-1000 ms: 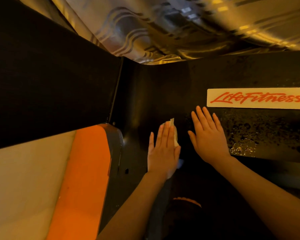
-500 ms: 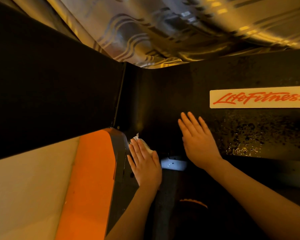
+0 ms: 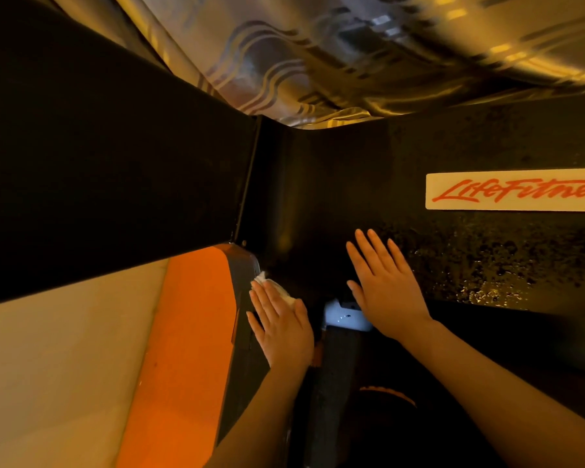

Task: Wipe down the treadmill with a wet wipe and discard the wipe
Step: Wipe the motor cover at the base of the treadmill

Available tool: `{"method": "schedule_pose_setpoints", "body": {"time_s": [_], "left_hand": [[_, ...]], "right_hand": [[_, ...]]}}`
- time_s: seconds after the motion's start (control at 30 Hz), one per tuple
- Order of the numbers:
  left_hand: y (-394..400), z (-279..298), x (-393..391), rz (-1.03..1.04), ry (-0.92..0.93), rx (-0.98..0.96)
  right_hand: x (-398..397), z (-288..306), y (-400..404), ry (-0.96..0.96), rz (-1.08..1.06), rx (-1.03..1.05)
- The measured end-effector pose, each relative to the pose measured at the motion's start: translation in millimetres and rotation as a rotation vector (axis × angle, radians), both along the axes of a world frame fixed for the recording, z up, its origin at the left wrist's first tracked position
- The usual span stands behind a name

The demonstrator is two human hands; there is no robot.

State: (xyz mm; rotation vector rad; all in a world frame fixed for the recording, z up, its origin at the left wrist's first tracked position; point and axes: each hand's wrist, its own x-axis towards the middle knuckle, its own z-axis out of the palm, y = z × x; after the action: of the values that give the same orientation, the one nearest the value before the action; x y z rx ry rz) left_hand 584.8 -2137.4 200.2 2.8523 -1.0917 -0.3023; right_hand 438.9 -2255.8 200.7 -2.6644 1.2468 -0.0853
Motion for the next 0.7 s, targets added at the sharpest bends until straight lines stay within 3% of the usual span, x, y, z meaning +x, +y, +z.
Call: {"method": "schedule_pose_setpoints", "body": {"time_s": [0.17, 0.53, 0.7], "left_hand": [[-30.2, 4.7, 38.9, 0.173, 0.042, -0.113], [-9.2, 5.2, 9.0, 0.114, 0.062, 0.022], [-47.9, 13.7, 24.3, 0.194, 0.021, -0.124]], "right_hand": [[-1.5, -1.1, -1.5, -0.003, 0.022, -0.008], [-1.6, -1.1, -0.5, 0.022, 0.021, -0.003], [-1.5, -1.6, 0.4, 0.025, 0.02, -0.008]]}}
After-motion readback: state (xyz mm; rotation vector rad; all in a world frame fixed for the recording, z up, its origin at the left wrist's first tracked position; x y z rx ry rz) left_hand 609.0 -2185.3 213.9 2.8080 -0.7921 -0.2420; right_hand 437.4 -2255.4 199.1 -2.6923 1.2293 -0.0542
